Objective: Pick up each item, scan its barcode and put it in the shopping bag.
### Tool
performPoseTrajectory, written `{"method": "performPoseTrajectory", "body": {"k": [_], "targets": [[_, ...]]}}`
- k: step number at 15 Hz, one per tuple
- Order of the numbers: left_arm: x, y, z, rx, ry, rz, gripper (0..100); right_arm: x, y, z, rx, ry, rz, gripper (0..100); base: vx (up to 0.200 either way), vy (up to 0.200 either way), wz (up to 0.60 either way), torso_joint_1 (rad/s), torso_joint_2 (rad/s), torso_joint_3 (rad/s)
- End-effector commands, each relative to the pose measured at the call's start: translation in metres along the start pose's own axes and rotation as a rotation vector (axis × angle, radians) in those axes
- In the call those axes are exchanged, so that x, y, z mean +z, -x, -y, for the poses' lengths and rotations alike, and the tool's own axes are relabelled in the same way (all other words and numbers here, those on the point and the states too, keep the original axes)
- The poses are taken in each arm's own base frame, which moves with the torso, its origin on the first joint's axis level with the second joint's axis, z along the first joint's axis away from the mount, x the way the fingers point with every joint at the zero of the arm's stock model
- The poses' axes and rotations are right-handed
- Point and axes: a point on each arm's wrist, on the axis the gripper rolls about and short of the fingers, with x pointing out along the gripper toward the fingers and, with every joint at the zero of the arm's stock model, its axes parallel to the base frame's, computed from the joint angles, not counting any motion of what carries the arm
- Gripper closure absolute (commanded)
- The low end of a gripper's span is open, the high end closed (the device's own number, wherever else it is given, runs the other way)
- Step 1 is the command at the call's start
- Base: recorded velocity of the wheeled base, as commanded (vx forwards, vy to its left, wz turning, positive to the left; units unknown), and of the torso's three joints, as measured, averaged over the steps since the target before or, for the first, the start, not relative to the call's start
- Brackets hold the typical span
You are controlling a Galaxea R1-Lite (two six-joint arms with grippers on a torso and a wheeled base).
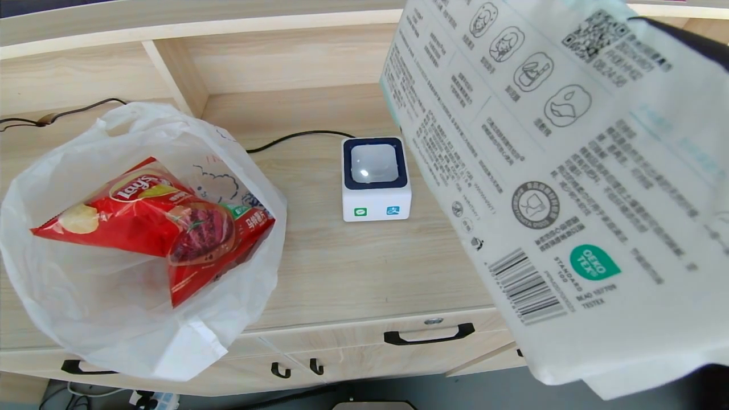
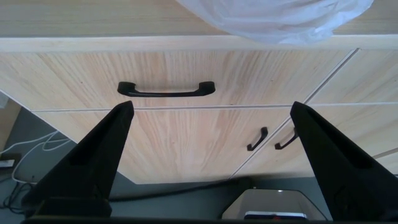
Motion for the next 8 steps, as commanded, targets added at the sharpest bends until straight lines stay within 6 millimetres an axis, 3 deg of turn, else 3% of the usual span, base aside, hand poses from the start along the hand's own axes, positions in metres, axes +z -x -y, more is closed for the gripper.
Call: {"method": "performPoseTrajectory", "body": {"k": [1, 4, 8], "targets": [[0.0001, -0.0001, 0.0, 0.0, 0.001, -0.001, 0, -0.0022, -0.0076, 0.0046, 0.012, -0.056, -0.013, 100, 0.0, 0.0, 0.0, 0.0, 0.0, 0.0], [0.0001, -0.0001, 0.0, 0.0, 0.001, -0.001, 0, -0.0017, -0.0037, -0.003, 0.094, -0.21, -0.008, 100, 0.0, 0.0, 0.0, 0.0, 0.0, 0.0], [0.0002, -0.0001, 0.0, 0.0, 0.001, 0.0, 0, -0.0037, -0.004, 0.0045, 0.112, -0.302, -0.022, 100, 0.0, 0.0, 0.0, 0.0, 0.0, 0.0]]}}
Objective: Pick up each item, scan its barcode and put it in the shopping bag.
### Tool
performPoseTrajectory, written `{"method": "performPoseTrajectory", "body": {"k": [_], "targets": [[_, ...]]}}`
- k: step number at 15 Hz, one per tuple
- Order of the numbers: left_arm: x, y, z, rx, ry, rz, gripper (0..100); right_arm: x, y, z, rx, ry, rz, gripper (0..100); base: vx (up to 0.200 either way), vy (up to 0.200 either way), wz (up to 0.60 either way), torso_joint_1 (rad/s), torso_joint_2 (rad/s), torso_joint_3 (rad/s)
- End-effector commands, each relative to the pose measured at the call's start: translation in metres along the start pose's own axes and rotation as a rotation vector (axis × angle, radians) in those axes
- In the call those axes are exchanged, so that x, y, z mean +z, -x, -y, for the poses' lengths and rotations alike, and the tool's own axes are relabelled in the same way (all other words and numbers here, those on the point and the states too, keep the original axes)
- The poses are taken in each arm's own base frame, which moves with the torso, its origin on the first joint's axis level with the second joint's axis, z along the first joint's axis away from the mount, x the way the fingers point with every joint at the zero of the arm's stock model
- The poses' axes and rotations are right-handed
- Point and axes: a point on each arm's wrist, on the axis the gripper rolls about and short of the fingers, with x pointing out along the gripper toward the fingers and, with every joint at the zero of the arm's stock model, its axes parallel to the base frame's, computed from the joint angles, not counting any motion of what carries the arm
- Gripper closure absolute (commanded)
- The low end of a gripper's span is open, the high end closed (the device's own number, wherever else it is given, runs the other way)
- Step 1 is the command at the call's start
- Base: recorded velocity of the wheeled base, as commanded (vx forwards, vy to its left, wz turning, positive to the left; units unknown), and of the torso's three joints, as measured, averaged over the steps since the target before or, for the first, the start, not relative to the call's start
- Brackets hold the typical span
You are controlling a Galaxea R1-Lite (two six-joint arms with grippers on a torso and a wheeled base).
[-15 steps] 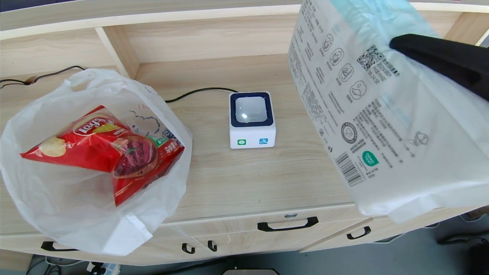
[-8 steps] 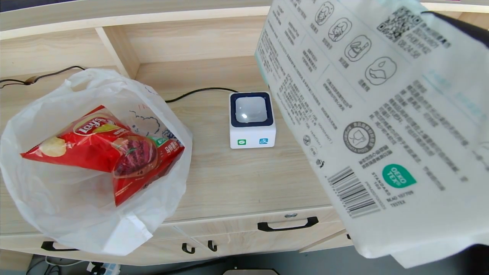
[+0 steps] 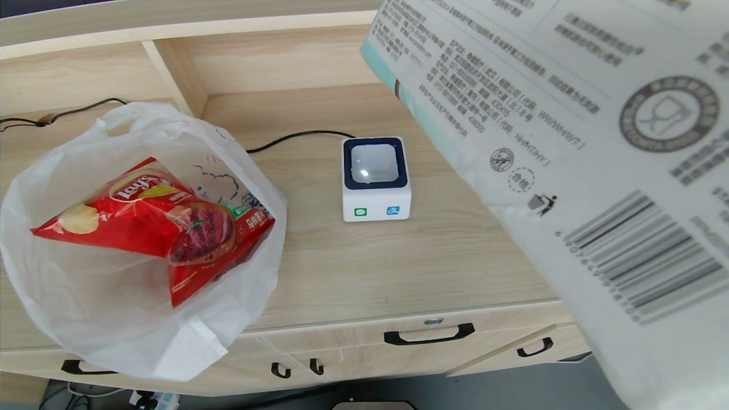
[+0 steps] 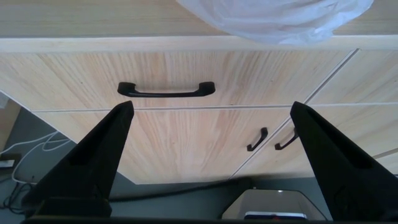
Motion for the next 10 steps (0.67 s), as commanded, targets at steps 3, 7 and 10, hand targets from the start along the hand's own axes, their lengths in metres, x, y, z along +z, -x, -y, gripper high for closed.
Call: {"method": "performPoseTrajectory", "body": {"k": [3, 7, 10], "targets": [[0.0, 0.0, 0.0, 0.0, -0.002, -0.001, 0, 0.007, 0.01, 0.021, 0.017, -0.076, -0.02, 100, 0.0, 0.0, 0.0, 0.0, 0.0, 0.0], [0.0, 0.0, 0.0, 0.0, -0.002, -0.002, 0, 0.012, 0.012, 0.03, -0.021, -0.151, -0.032, 100, 0.0, 0.0, 0.0, 0.0, 0.0, 0.0], [0.0, 0.0, 0.0, 0.0, -0.004, -0.002, 0, 0.016, 0.003, 0.03, -0.006, -0.181, -0.034, 100, 0.0, 0.0, 0.0, 0.0, 0.0, 0.0]]}}
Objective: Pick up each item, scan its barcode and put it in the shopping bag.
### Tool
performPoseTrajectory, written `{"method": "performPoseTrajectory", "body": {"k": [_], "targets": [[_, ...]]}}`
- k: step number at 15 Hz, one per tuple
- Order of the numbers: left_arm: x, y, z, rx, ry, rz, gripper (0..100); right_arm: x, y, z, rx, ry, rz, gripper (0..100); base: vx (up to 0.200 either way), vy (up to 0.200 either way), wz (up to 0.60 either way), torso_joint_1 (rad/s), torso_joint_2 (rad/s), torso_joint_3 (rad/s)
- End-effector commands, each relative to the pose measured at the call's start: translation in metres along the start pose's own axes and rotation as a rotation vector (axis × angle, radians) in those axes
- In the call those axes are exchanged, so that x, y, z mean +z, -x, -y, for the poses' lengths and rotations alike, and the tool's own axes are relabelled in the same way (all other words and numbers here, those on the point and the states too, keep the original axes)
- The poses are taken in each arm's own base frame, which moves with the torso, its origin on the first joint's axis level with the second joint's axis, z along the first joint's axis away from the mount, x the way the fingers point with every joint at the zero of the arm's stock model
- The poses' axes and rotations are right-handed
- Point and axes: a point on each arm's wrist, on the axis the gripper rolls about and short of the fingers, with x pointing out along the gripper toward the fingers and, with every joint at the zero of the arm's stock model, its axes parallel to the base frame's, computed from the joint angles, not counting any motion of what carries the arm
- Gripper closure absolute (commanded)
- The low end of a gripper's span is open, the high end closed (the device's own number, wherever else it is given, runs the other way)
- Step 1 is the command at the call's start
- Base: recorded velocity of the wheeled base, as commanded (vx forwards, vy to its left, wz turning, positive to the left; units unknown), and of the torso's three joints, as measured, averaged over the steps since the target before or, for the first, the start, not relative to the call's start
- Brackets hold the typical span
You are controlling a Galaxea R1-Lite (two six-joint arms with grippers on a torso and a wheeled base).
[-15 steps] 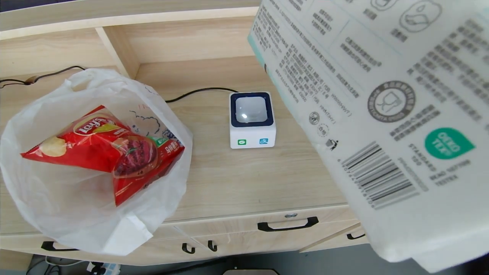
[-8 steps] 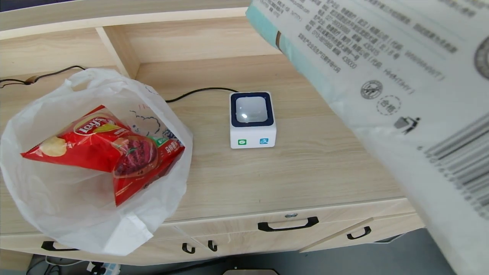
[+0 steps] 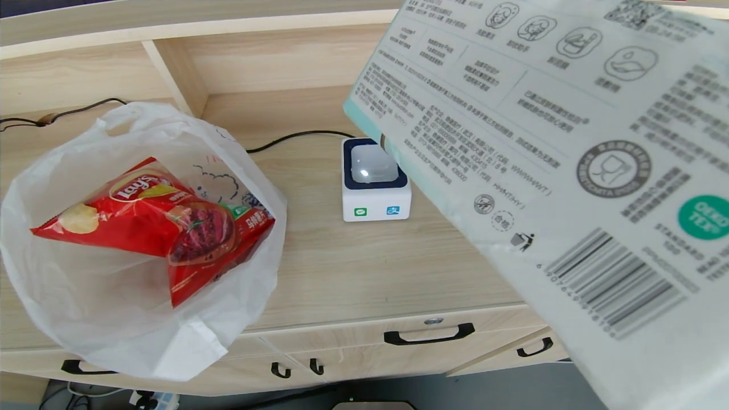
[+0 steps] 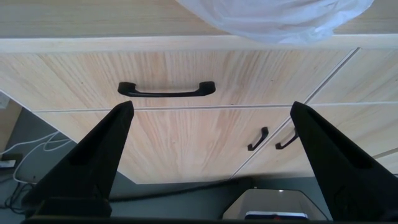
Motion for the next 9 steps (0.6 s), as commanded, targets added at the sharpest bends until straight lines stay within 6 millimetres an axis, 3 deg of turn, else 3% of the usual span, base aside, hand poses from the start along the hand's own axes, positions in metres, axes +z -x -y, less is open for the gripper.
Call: {"method": "performPoseTrajectory", "body": {"k": [1, 4, 9], "targets": [[0.0001, -0.0001, 0.0, -0.001, 0.001, -0.001, 0, 0.0049, -0.0076, 0.0031, 0.002, -0.007, 0.0, 100, 0.0, 0.0, 0.0, 0.0, 0.0, 0.0], [0.0001, -0.0001, 0.0, -0.001, 0.001, -0.001, 0, 0.0112, -0.008, -0.0032, 0.024, -0.13, 0.019, 100, 0.0, 0.0, 0.0, 0.0, 0.0, 0.0], [0.0001, -0.0001, 0.0, -0.001, -0.001, -0.001, 0, 0.0109, -0.0063, -0.0024, 0.019, -0.139, 0.023, 100, 0.0, 0.0, 0.0, 0.0, 0.0, 0.0]]}}
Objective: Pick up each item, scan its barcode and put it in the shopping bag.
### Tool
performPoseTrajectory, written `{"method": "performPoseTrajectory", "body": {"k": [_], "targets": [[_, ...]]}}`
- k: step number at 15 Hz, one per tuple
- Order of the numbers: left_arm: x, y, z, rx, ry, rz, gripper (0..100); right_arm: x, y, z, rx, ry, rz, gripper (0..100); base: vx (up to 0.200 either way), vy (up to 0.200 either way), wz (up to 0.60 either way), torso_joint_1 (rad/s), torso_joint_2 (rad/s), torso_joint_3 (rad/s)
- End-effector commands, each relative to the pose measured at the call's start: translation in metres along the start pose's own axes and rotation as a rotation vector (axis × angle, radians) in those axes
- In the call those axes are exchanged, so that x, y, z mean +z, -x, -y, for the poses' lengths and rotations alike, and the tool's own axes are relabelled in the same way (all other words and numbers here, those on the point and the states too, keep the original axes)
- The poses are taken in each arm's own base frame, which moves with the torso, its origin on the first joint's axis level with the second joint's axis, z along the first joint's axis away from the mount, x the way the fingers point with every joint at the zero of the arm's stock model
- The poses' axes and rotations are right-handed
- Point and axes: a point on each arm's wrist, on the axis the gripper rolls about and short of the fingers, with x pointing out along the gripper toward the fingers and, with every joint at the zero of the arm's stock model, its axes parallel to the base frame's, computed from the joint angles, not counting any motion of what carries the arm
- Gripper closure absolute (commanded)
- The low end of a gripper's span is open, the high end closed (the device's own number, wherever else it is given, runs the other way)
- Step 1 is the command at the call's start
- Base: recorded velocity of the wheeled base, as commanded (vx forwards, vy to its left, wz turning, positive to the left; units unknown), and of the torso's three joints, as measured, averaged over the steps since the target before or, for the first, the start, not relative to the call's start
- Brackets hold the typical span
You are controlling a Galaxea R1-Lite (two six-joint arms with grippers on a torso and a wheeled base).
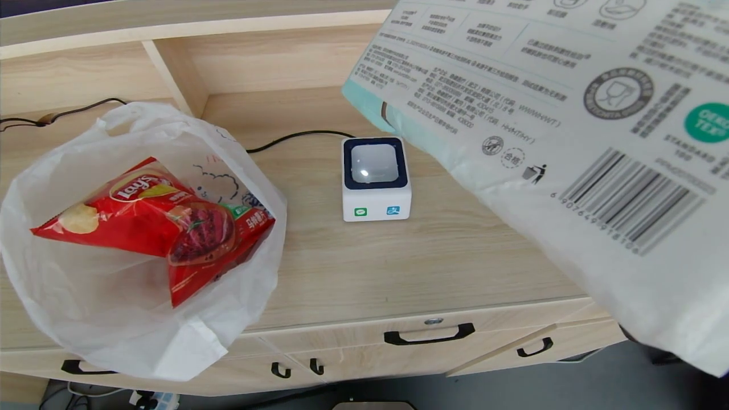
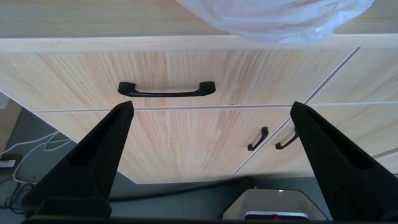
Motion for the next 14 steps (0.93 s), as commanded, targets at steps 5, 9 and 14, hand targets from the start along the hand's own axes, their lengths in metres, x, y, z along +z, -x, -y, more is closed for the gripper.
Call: {"method": "performPoseTrajectory", "body": {"k": [5, 9, 14], "targets": [[0.0, 0.0, 0.0, 0.001, 0.0, -0.001, 0, -0.003, 0.002, -0.003, 0.006, 0.008, -0.005, 100, 0.0, 0.0, 0.0, 0.0, 0.0, 0.0], [0.0, 0.0, 0.0, 0.001, 0.001, -0.001, 0, -0.025, 0.054, 0.008, -0.102, 0.31, -0.003, 100, 0.0, 0.0, 0.0, 0.0, 0.0, 0.0], [0.0, 0.0, 0.0, 0.0, 0.0, -0.003, 0, 0.027, 0.072, 0.042, -0.383, 1.247, 0.079, 100, 0.0, 0.0, 0.0, 0.0, 0.0, 0.0]]}}
